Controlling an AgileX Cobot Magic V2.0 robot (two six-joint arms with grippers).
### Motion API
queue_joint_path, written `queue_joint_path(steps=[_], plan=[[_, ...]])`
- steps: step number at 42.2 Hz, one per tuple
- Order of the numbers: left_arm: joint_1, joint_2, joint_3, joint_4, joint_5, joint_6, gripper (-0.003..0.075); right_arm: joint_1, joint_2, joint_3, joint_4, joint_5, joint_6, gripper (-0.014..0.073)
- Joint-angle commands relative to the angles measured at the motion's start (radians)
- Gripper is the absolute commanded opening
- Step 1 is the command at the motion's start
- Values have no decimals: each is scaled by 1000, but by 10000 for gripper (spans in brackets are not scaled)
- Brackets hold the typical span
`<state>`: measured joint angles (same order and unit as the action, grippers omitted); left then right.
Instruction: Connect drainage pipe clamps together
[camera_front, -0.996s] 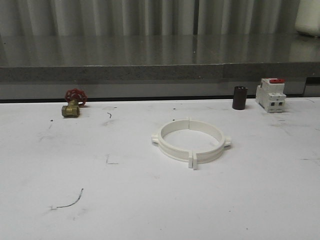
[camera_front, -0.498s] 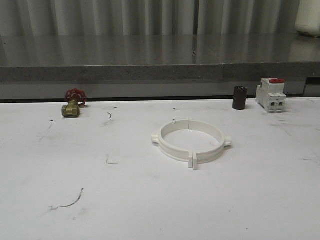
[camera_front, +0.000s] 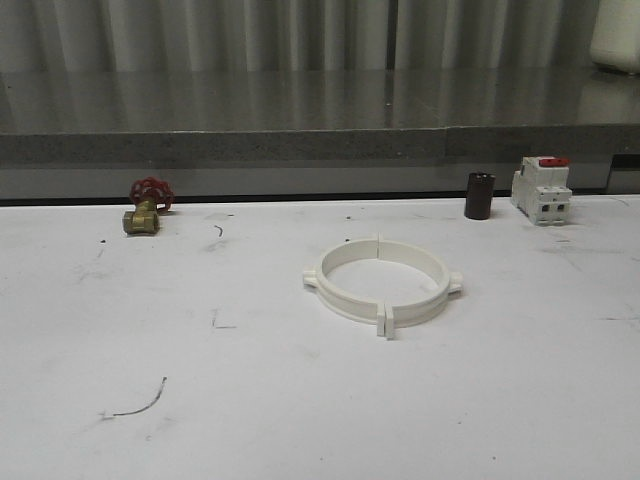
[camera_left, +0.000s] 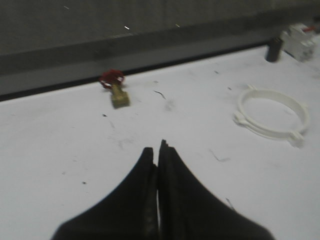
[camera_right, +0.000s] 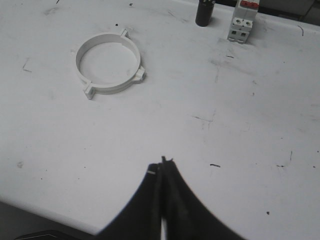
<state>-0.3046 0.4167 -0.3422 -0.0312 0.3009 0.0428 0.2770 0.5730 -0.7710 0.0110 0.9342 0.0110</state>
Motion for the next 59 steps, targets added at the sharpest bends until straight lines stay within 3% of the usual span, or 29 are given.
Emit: queue_joint_path(steps=[1, 8, 15, 59], plan=[[92, -121, 102, -1, -221, -1, -20, -4, 1, -26, 4, -56, -11, -120], [220, -332, 275, -1, -283, -1, -20, -4, 1, -26, 4, -56, -11, -120], [275, -435, 349, -1, -282, -1, -20, -4, 1, -26, 4, -56, -11, -120], [278, -433, 369, -3, -323, -1, -20, -4, 1, -26, 4, -53, -11, -120]])
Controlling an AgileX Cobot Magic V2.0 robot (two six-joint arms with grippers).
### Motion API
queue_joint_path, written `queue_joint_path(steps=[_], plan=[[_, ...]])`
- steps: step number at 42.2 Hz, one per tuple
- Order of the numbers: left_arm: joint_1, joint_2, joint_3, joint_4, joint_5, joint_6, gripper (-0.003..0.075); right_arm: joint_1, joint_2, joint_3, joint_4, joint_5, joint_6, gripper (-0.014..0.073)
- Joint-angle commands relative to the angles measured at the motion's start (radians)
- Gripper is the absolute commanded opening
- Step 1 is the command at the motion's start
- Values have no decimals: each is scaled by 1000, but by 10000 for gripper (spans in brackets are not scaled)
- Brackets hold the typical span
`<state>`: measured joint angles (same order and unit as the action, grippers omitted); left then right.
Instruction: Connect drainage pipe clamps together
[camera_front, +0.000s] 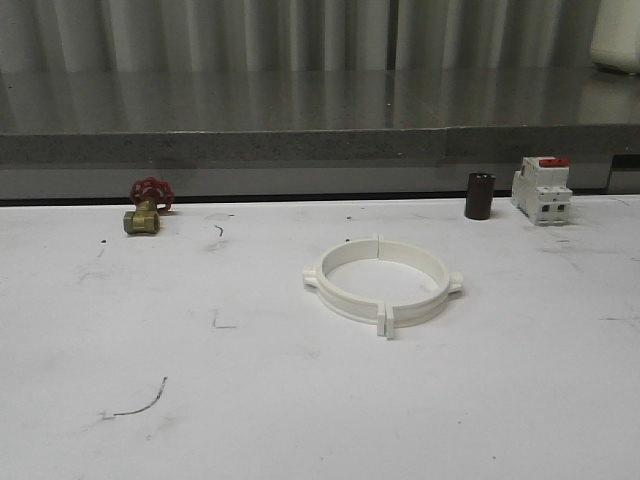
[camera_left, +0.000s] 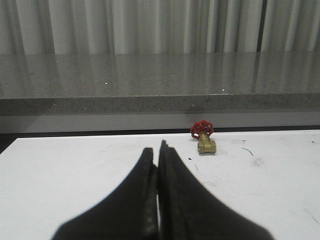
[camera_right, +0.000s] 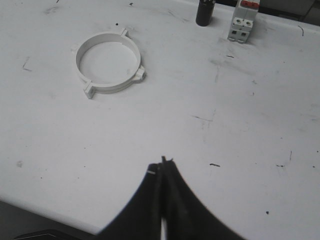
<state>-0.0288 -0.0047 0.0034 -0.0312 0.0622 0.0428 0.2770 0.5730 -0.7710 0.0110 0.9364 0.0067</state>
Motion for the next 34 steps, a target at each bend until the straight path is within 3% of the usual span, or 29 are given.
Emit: queue_joint_path(steps=[1, 19, 34], plan=[[2, -11, 23, -3, -85, -1, -20, -4, 1, -26, 4, -55, -7, -120], [2, -11, 23, -3, -85, -1, -20, -7, -18, -2, -20, -79, -7, -120], [2, -11, 23, -3, -85, -1, -20, -186, -377, 468, -45, -635, -7, -120]])
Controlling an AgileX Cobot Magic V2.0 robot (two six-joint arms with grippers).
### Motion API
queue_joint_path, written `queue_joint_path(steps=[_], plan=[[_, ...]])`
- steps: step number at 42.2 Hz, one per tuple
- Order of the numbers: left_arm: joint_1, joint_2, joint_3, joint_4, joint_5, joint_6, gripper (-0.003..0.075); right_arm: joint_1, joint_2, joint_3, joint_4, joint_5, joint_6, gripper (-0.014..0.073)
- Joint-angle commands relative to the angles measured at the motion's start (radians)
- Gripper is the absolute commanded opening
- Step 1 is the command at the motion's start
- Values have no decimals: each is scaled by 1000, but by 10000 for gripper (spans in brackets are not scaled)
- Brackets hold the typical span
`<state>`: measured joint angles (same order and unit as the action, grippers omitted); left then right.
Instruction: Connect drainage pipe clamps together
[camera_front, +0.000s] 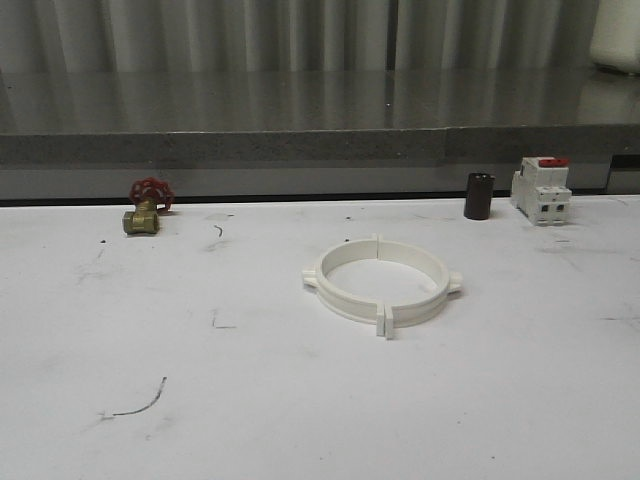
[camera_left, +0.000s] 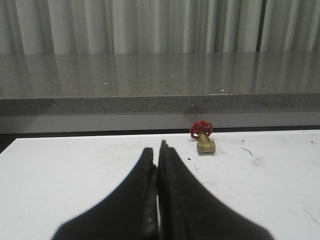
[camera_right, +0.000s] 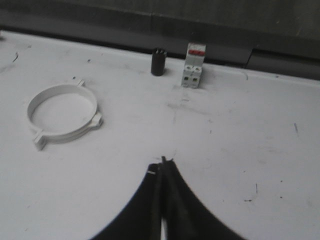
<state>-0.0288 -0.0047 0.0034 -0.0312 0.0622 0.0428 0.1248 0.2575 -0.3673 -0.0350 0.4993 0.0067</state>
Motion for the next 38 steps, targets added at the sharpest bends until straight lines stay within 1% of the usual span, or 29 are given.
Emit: queue_joint_path(steps=[1, 8, 15, 29, 38], plan=[[2, -11, 23, -3, -85, -1, -20, -45, -81, 112, 7, -243, -7, -120], [2, -11, 23, -3, -85, -1, -20, -79, -215, 300, 20, -397, -7, -120], [2, -11, 23, -3, -85, -1, -20, -79, -286, 389, 25, -471, -7, -120], [2, -9, 23, -3, -85, -1, -20, -79, -284, 390, 35, -470, -7, -120], [2, -9, 23, -3, -85, -1, -20, -79, -285, 391, 51, -520, 17, -120]])
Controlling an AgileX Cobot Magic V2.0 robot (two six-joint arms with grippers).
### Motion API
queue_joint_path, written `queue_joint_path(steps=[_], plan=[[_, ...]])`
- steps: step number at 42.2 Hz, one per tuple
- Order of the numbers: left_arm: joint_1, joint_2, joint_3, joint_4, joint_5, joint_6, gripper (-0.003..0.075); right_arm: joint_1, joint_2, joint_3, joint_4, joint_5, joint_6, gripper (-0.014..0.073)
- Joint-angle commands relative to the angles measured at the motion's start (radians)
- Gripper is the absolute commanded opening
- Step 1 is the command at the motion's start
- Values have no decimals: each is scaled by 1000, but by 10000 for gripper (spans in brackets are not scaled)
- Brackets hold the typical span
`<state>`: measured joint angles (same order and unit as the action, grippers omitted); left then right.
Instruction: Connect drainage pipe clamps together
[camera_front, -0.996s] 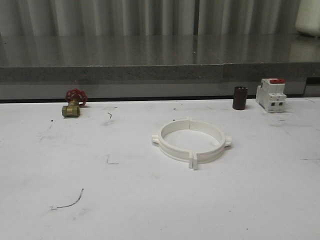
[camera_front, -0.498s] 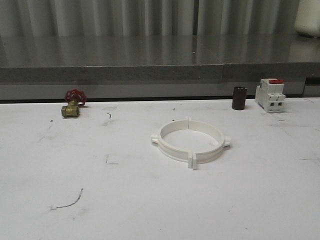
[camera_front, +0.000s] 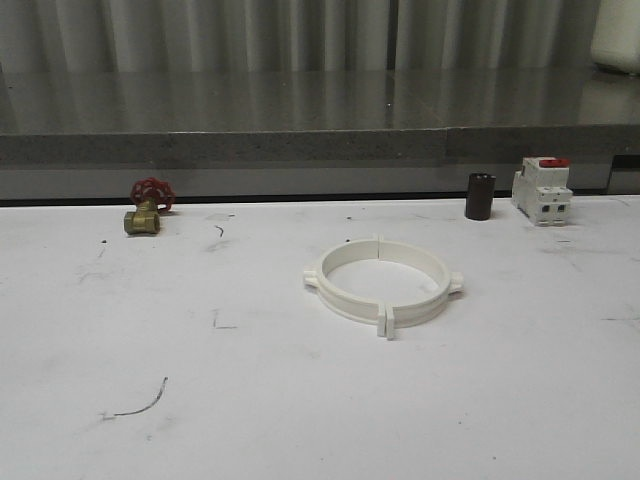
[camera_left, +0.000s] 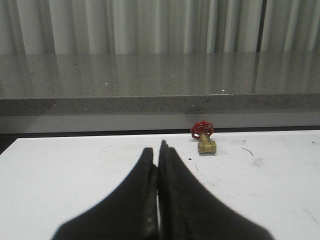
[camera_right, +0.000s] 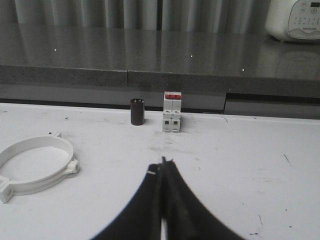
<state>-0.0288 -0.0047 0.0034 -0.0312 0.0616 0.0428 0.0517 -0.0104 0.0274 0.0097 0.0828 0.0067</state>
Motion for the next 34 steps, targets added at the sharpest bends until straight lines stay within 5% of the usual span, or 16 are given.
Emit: queue_joint_path(steps=[1, 34], plan=[[2, -9, 23, -3, -84, -1, -20, -6, -17, -4, 6, -104, 18, -120], [2, -9, 23, -3, -84, -1, -20, -6, -17, -4, 5, -108, 60, -120]])
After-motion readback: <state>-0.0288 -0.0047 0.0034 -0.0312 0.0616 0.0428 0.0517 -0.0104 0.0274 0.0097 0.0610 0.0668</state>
